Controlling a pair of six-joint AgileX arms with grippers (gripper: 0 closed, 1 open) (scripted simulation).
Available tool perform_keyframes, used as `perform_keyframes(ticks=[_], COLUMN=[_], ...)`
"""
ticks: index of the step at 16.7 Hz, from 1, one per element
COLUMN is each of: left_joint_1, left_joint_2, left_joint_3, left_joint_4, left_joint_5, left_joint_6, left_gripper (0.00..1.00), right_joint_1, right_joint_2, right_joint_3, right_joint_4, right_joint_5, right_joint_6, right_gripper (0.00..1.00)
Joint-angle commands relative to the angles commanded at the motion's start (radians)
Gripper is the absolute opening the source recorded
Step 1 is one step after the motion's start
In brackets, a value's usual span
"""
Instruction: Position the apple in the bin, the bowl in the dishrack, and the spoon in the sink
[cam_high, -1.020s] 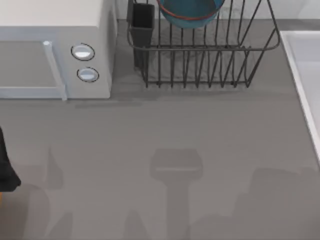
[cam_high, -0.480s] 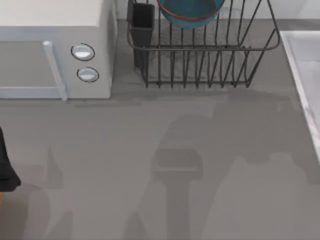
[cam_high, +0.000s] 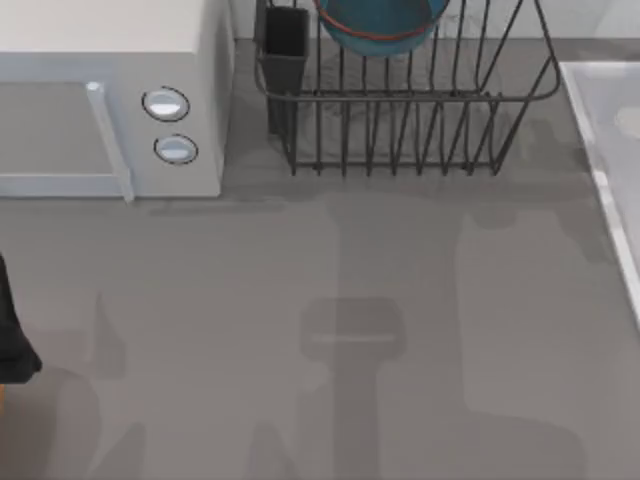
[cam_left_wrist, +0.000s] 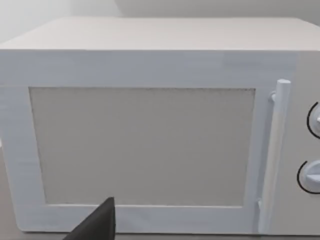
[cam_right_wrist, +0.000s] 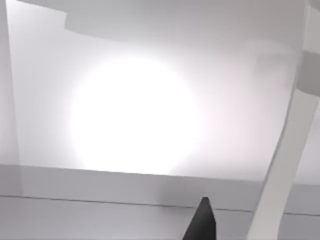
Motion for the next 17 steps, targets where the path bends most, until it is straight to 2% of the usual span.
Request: perform_keyframes(ticks=[4,11,14,17], left_joint_1=[0.000,0.000,0.000,0.000], left_joint_2=[0.000,0.000,0.000,0.000], left_joint_3=[0.000,0.000,0.000,0.000], left_joint_4=[0.000,0.000,0.000,0.000], left_joint_5=[0.000,0.000,0.000,0.000], left_joint_6=[0.000,0.000,0.000,0.000], left_gripper=[1.00,1.00,1.00,1.00], right_joint_1=[0.024,0.021,0.025,0.027], right_joint_2=[0.125,0.139,0.115,0.072], right_joint_3=[0.161,0.173,0.101,-0.063], right_joint_4=[-0.052,-0.053,-0.001,0.095], right_joint_5=[-0.001,0.000,-0.002,-0.003], right_joint_6=[0.041,0.046,0.044,0.044], right_gripper=[0.00,0.00,0.00,0.00])
